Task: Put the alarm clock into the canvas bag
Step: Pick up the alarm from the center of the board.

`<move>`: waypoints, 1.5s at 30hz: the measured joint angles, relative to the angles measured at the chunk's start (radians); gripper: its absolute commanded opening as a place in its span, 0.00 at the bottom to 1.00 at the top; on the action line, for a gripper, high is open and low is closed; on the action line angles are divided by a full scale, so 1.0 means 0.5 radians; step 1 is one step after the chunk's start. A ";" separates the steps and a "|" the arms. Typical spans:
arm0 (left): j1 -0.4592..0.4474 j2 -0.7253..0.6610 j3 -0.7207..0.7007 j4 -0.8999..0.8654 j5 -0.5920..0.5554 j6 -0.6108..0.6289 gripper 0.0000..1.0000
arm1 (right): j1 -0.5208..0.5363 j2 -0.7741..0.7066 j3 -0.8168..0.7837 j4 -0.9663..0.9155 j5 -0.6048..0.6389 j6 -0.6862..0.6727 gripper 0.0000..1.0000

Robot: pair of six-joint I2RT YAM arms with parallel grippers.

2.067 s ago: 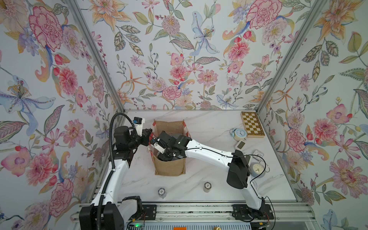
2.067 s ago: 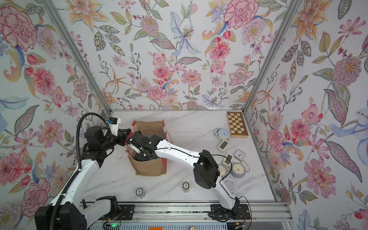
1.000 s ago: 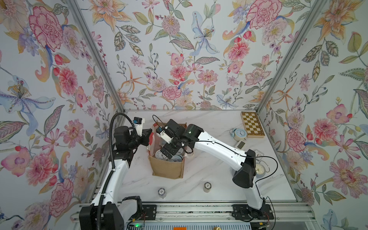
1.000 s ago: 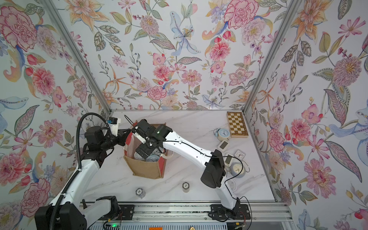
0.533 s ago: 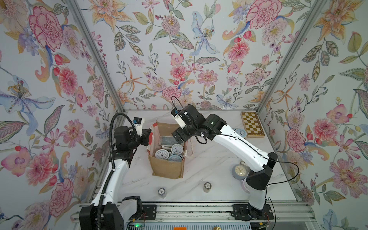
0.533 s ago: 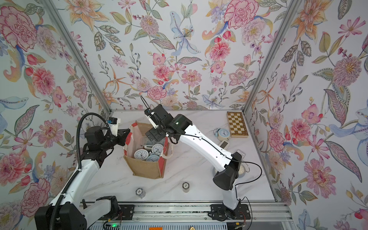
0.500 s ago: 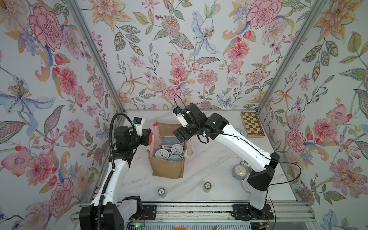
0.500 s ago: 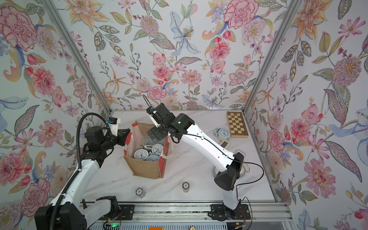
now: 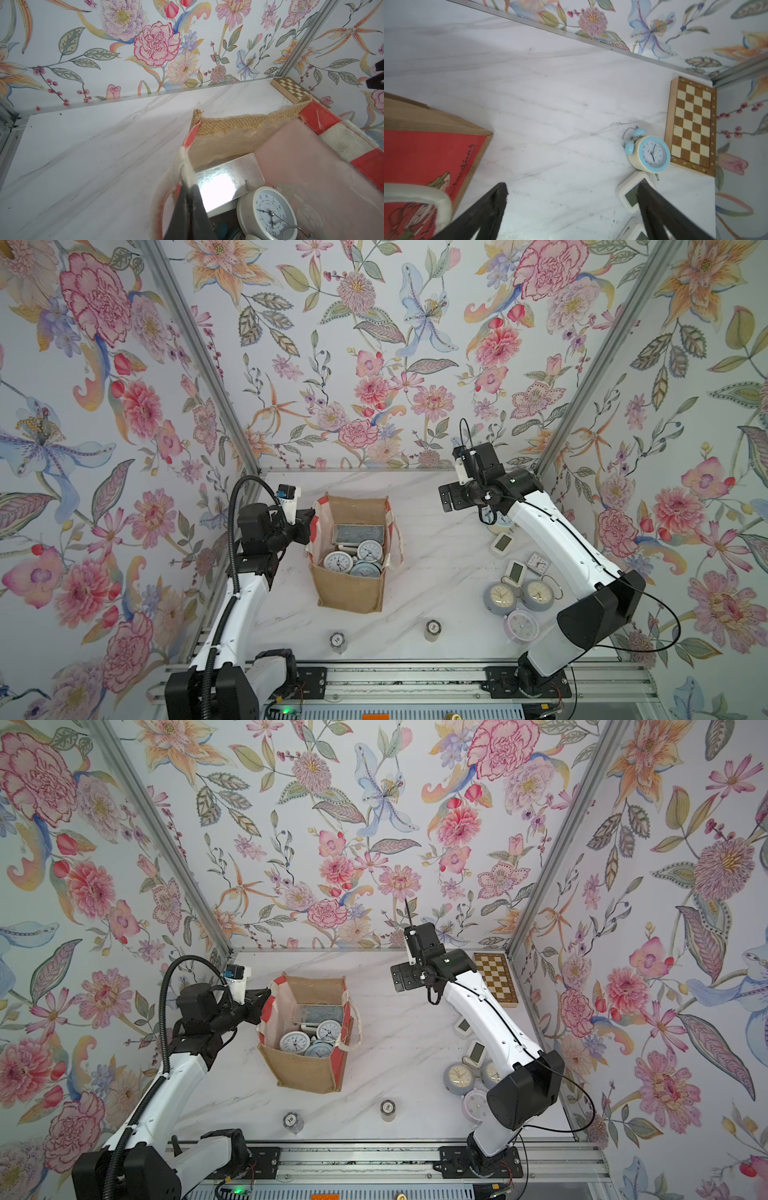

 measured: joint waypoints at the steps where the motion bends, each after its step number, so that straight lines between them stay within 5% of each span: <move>1: 0.000 -0.003 0.000 -0.005 -0.002 0.001 0.00 | -0.071 -0.009 -0.067 0.027 -0.011 0.018 1.00; 14: 0.000 -0.007 0.000 -0.011 -0.006 0.007 0.00 | -0.840 0.122 -0.462 0.369 -0.154 0.246 0.97; 29: 0.000 -0.008 0.000 -0.016 -0.008 0.016 0.00 | -0.925 0.678 -0.340 0.531 -0.211 0.349 0.98; 45: 0.000 -0.011 0.000 -0.023 -0.008 0.037 0.00 | -0.962 0.777 -0.302 0.576 -0.235 0.392 0.91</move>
